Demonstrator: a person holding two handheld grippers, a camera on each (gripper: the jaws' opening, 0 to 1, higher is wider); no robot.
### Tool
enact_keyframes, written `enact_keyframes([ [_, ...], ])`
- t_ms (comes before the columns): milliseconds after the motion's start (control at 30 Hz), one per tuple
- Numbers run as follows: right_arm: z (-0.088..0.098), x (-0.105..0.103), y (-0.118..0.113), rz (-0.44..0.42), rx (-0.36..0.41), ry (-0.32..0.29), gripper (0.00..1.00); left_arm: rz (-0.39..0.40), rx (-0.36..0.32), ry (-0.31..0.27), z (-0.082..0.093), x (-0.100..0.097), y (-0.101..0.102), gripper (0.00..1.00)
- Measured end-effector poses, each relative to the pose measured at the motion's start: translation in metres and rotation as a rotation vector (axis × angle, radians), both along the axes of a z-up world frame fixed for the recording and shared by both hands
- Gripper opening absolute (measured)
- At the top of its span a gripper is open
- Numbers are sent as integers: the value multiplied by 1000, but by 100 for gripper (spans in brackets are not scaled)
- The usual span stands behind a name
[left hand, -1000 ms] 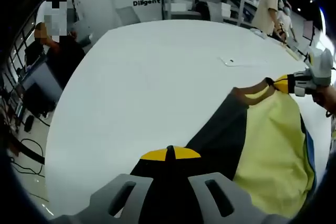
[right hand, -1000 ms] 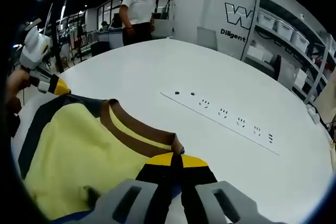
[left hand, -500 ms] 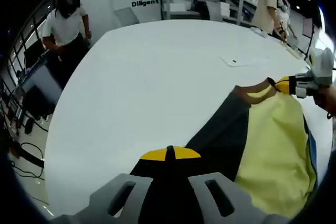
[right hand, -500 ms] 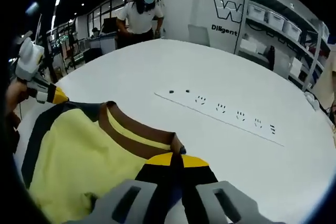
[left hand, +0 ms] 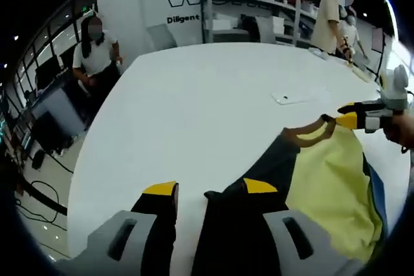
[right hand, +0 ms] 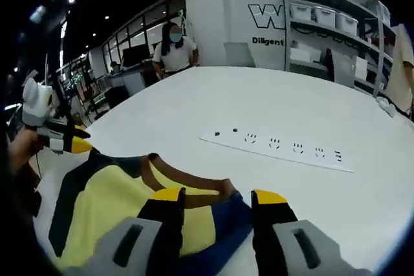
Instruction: Fold the garment on the visible template until the final outline fits inside the template.
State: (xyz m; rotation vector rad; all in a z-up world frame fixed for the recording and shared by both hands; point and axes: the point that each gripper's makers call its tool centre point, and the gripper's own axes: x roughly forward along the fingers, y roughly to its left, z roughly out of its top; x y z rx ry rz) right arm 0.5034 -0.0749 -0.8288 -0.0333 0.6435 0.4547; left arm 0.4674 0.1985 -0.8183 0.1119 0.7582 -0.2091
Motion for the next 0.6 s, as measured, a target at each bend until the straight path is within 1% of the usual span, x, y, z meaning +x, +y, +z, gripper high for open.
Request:
enact_keyframes([
  [33,1,-1,0,0,3,-1,44,-3,-8,9,1,-3,-2,46],
  [67,3,-7,2,5,6,4,47,-2,-20,16,1,-6,-3,49],
  [133,5,-16,4,7,20,21,53,-6,-36,11,3,-11,-7,57],
  [233,11,-26,7,17,29,23,56,-14,-42,9,6,-16,-9,63],
  [300,17,-34,10,38,27,14,58,-27,-49,18,6,-22,-14,67],
  [400,23,-43,13,48,32,6,64,-43,-60,24,7,-31,-19,76],
  [533,31,-56,18,67,44,1,68,-61,-72,32,6,-38,-24,82],
  [567,33,-60,19,73,45,-1,69,-74,-82,44,6,-46,-29,83],
  [600,35,-65,21,78,49,-4,71,-81,-84,42,7,-48,-30,84],
])
